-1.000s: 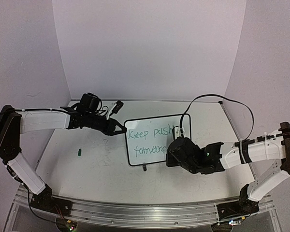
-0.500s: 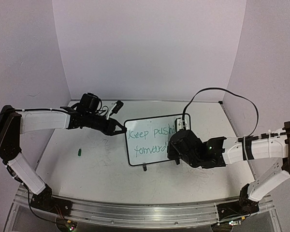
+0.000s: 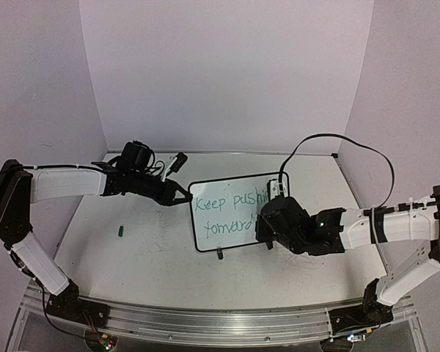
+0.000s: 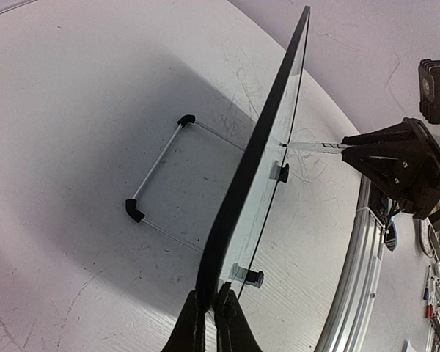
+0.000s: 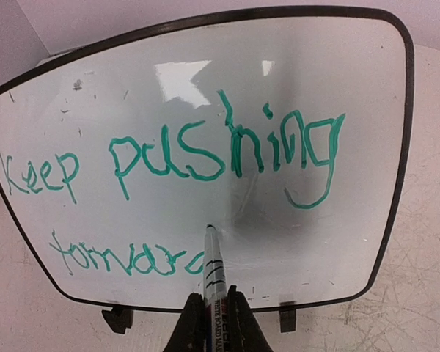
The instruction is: Write a sentence on the whiteboard
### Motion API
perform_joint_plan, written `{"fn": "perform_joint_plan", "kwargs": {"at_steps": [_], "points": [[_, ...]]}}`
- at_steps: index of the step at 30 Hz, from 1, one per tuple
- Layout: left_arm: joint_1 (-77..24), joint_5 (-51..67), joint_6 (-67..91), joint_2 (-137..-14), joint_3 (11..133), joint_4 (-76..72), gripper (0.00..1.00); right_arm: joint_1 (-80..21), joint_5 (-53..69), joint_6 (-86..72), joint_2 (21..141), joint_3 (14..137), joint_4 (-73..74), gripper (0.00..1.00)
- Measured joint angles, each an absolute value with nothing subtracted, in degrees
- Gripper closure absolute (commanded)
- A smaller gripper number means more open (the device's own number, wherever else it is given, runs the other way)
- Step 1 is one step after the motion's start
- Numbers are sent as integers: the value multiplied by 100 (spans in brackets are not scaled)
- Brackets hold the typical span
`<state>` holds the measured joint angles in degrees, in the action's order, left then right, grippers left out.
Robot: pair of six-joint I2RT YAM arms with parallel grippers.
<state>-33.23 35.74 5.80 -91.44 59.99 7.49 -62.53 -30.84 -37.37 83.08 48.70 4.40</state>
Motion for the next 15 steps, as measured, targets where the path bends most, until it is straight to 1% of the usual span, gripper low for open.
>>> {"fn": "perform_joint_plan", "kwargs": {"at_steps": [15], "points": [[-3323,3573,578,-9144,5999,749,100,-6273,-2707,-3926,8243,4499,393,100]]}}
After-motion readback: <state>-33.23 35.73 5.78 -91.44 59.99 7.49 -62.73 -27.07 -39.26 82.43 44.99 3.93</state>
